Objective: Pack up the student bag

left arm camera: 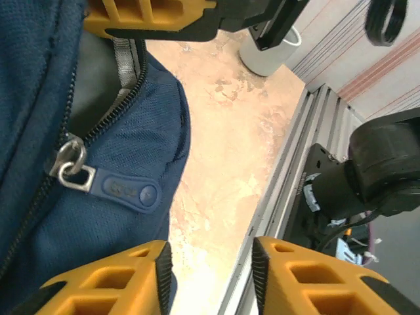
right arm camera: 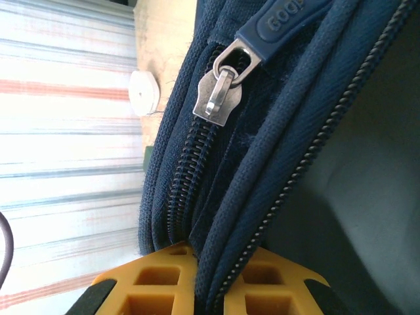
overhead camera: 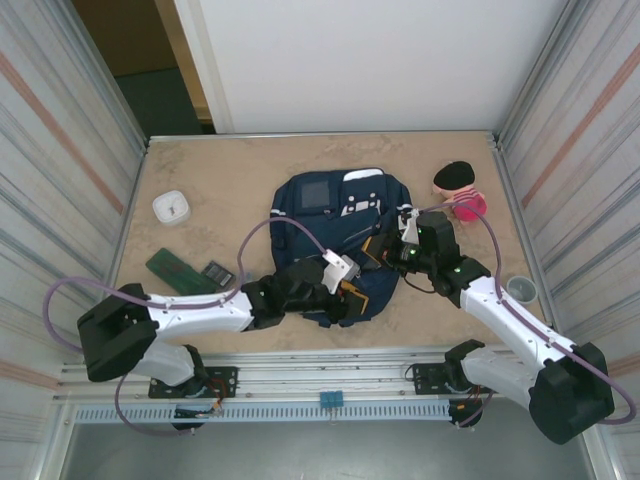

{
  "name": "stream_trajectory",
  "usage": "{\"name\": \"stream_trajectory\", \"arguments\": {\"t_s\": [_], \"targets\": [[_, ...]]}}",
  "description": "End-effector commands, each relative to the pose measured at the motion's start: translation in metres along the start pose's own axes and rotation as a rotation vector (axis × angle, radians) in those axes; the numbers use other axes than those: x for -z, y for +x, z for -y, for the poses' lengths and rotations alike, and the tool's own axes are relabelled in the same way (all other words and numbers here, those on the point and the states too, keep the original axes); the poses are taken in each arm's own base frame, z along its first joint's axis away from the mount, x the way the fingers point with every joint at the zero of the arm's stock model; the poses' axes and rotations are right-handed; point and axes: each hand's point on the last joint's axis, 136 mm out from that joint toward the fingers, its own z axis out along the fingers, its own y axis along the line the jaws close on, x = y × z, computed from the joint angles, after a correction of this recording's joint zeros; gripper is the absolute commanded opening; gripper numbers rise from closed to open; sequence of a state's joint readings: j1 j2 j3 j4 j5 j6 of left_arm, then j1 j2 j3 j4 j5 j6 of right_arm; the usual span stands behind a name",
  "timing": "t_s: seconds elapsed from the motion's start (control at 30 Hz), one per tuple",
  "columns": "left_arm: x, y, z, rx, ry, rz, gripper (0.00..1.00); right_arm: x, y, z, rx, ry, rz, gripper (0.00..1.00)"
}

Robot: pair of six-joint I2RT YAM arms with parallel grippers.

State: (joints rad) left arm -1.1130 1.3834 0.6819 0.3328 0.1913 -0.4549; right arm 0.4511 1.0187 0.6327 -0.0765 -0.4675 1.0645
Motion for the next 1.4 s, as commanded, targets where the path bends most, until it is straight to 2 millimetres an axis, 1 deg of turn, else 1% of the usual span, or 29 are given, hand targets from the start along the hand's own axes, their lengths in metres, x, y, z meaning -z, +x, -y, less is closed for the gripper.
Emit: {"name": "stream_trajectory", "arguments": {"t_s": [0.0, 0.17, 0.23, 0.33, 0.37, 0.53, 0.67, 0.77, 0.83, 0.93, 1.03, 1.1, 1.17, 1.23, 1.37], "targets": [[0.015, -0.008, 0.004, 0.016, 0.007, 0.049, 0.43, 0.009, -0.013, -0.028, 0.064, -0.077, 0.049, 0.03], [0.034, -0.004, -0.023, 0.071, -0.132, 0.090, 0.57, 0.010, -0.014, -0.026, 0.059, -0.066, 0.049, 0.03], [0.042, -0.005, -0.036, 0.127, -0.187, 0.101, 0.63, 0.011, -0.013, -0.027, 0.062, -0.070, 0.044, 0.03], [0.047, -0.004, -0.048, 0.207, -0.210, 0.110, 0.65, 0.011, -0.013, -0.030, 0.063, -0.080, 0.038, 0.03], [0.047, -0.003, -0.050, 0.229, -0.201, 0.110, 0.65, 0.011, -0.013, -0.030, 0.063, -0.082, 0.039, 0.04], [0.038, -0.003, -0.041, 0.245, -0.137, 0.088, 0.65, 0.011, -0.012, -0.033, 0.060, -0.093, 0.035, 0.04], [0.028, -0.008, -0.026, 0.235, -0.047, 0.079, 0.63, 0.011, -0.012, -0.036, 0.064, -0.103, 0.034, 0.04], [0.024, -0.011, -0.018, 0.223, -0.029, 0.069, 0.62, 0.011, -0.012, -0.034, 0.062, -0.093, 0.033, 0.04], [0.024, -0.011, -0.013, 0.212, -0.049, 0.071, 0.62, 0.011, -0.011, -0.034, 0.059, -0.094, 0.031, 0.04], [0.025, -0.013, -0.005, 0.198, -0.128, 0.082, 0.62, 0.010, -0.011, -0.035, 0.054, -0.094, 0.040, 0.04], [0.027, -0.010, -0.008, 0.247, -0.225, 0.085, 0.62, 0.010, -0.011, -0.037, 0.058, -0.099, 0.041, 0.04], [0.027, -0.012, -0.009, 0.264, -0.264, 0.106, 0.62, 0.010, -0.011, -0.039, 0.061, -0.104, 0.040, 0.03], [0.025, -0.013, -0.015, 0.302, -0.308, 0.119, 0.62, 0.010, -0.010, -0.040, 0.060, -0.107, 0.035, 0.03], [0.023, -0.019, -0.019, 0.317, -0.336, 0.142, 0.63, 0.009, -0.009, -0.041, 0.062, -0.110, 0.034, 0.03], [0.013, -0.034, -0.017, 0.300, -0.352, 0.170, 0.63, 0.009, -0.008, -0.045, 0.066, -0.116, 0.028, 0.03]]}}
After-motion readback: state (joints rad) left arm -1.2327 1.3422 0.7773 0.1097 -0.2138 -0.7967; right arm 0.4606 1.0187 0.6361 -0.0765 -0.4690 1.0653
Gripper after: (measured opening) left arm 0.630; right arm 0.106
